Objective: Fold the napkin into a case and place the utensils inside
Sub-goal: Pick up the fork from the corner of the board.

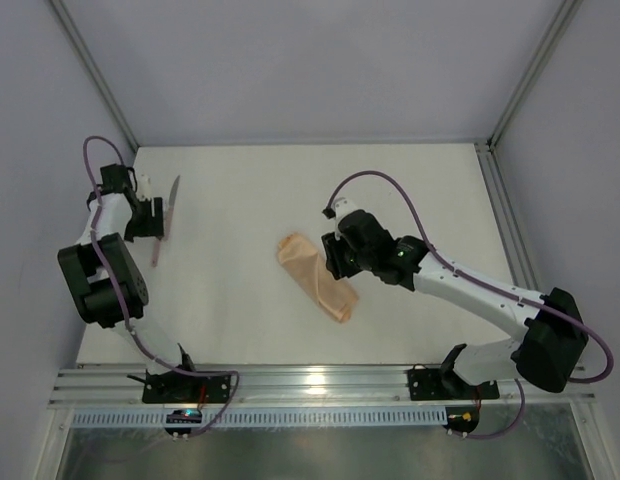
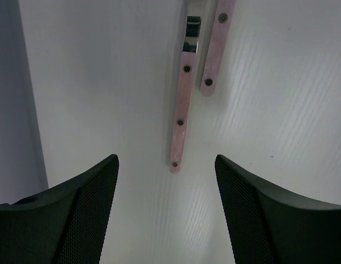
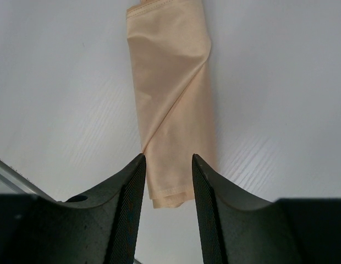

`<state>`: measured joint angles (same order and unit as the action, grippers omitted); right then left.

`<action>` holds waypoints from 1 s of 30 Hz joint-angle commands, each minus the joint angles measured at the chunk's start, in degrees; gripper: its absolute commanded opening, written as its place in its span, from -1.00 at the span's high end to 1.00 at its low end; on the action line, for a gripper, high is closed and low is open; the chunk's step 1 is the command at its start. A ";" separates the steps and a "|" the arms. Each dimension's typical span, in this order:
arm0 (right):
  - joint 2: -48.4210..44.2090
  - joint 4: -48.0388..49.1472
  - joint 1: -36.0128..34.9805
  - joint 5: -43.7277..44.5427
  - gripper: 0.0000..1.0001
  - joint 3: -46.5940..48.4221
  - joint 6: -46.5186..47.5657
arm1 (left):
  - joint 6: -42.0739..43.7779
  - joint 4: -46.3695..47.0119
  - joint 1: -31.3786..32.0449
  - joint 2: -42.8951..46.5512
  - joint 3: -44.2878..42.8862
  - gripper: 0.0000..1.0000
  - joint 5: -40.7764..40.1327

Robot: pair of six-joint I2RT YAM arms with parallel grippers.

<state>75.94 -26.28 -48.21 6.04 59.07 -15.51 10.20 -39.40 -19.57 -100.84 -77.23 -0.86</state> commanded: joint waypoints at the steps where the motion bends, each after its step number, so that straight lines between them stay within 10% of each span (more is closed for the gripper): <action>1: 1.40 0.10 -0.22 -1.12 0.12 2.98 0.30 | 0.80 4.49 -1.25 -3.04 -1.07 -0.45 0.24; 17: 3.51 -3.69 -0.22 0.72 0.13 5.62 -1.37 | 0.79 4.94 -3.28 -13.16 1.11 0.01 8.42; 23: 3.07 -3.51 -0.40 0.81 0.13 5.62 -1.10 | 2.20 5.65 -3.89 -15.36 2.00 0.98 6.66; 30: 0.44 0.44 -0.22 -4.19 0.11 7.64 -1.28 | 4.65 9.78 -4.69 -2.72 5.95 1.00 8.67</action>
<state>79.37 -29.50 -48.25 4.62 62.89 -16.45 12.84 -30.87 -23.66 -109.25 -72.79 5.43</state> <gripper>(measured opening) 0.441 0.044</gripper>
